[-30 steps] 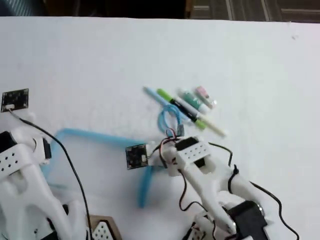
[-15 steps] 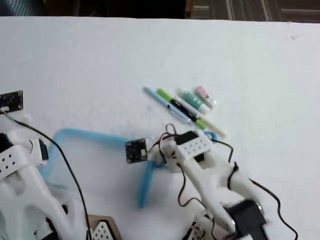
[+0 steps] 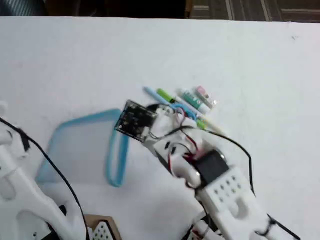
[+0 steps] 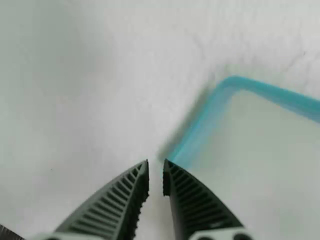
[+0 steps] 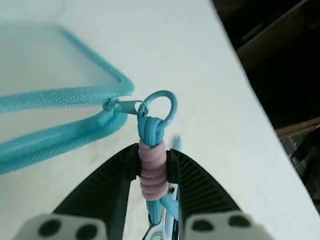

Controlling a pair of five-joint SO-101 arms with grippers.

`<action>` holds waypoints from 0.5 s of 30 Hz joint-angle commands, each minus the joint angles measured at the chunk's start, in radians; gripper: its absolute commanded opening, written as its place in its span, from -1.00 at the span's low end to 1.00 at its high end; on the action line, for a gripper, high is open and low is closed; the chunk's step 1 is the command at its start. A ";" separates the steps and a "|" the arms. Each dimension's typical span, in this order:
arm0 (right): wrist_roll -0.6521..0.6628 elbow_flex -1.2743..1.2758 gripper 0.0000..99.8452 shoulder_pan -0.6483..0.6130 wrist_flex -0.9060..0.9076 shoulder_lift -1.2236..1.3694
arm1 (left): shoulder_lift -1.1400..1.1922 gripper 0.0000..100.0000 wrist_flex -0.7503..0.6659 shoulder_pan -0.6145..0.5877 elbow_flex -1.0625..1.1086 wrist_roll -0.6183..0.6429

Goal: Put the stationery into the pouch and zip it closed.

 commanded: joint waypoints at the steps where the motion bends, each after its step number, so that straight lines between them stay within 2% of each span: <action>1: -0.138 -0.152 -0.97 -0.010 0.005 -0.054 | -0.005 -0.83 0.077 -0.001 -0.307 0.057; 6: -0.201 -0.219 -0.97 -0.016 0.004 -0.024 | -0.012 -0.83 0.078 -0.004 -0.502 0.081; 11: -0.206 -0.216 -0.97 -0.050 -0.001 0.059 | -0.117 -0.74 0.078 0.007 -0.540 0.127; 15: -0.261 -0.215 -0.97 -0.051 -0.015 0.099 | -0.226 -0.66 0.078 0.139 -0.488 0.195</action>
